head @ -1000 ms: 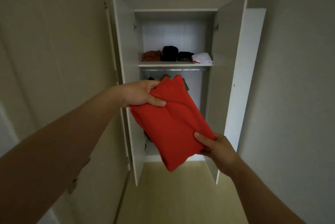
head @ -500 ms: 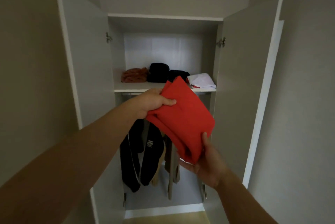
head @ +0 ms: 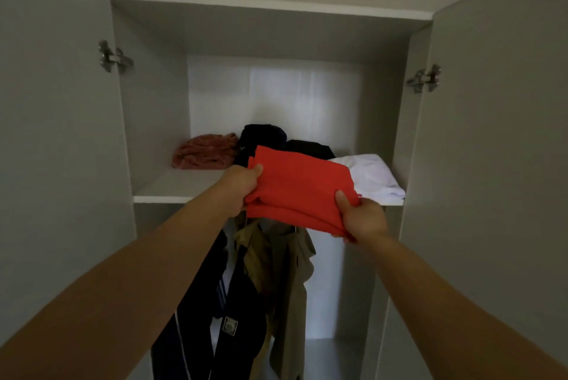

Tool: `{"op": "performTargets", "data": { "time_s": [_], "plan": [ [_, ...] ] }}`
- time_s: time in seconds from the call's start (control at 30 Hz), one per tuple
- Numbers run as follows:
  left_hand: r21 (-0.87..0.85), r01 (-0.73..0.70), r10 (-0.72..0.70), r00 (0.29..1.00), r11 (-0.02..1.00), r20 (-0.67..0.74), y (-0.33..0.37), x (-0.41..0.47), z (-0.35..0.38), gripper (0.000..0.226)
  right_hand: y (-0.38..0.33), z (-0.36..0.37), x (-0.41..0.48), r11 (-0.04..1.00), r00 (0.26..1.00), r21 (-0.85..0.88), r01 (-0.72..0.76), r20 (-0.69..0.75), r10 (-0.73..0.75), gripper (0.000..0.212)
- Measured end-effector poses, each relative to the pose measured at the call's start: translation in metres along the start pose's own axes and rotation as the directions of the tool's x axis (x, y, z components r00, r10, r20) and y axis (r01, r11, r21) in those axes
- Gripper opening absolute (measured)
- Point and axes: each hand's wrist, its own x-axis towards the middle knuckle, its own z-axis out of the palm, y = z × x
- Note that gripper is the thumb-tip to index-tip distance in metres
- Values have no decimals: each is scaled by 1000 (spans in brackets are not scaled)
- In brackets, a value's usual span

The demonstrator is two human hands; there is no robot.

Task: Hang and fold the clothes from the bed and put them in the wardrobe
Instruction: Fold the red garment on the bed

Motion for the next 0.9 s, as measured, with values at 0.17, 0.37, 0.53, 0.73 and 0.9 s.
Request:
{"op": "performTargets", "data": {
  "time_s": [0.17, 0.37, 0.53, 0.73, 0.9],
  "plan": [
    [-95, 32, -31, 999, 995, 8, -10, 108, 12, 39, -24, 33, 106, 955, 983, -243, 171, -29, -184, 57],
    [360, -73, 110, 990, 930, -84, -25, 218, 26, 51, -25, 78, 204, 585, 943, -789, 187, -23, -332, 46],
    [780, -528, 428, 823, 336, 373, -49, 268, 48, 61, 3, 127, 254, 358, 894, -839, 409, 290, -342, 30],
    [703, -544, 39, 802, 458, 596, -72, 289, 45, 60, 17, 142, 285, 332, 896, -863, 380, 433, 100, 54],
    [723, -528, 43, 819, 445, 572, -63, 287, 51, 62, 18, 146, 299, 400, 916, -857, 325, 390, 93, 54]
  ]
}}
